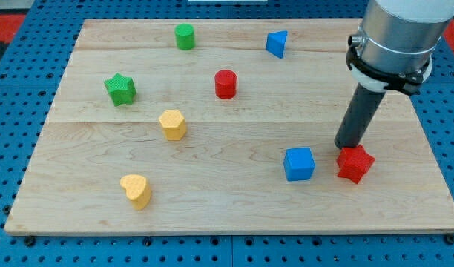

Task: Push the cube towards the red star

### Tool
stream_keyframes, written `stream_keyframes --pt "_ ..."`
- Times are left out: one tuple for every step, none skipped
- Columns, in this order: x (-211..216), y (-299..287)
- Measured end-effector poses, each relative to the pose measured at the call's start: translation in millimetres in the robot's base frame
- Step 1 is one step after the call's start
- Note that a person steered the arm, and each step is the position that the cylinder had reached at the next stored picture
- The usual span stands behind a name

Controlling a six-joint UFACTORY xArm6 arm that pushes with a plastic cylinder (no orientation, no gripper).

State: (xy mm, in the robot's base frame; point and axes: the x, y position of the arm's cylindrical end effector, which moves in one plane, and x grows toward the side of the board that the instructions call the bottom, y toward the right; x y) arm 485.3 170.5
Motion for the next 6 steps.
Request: stream_keyframes --pt "19 18" --pt "31 14" --pt "-24 0" --pt "-35 -78" --pt "4 -127" --pt "50 -83"
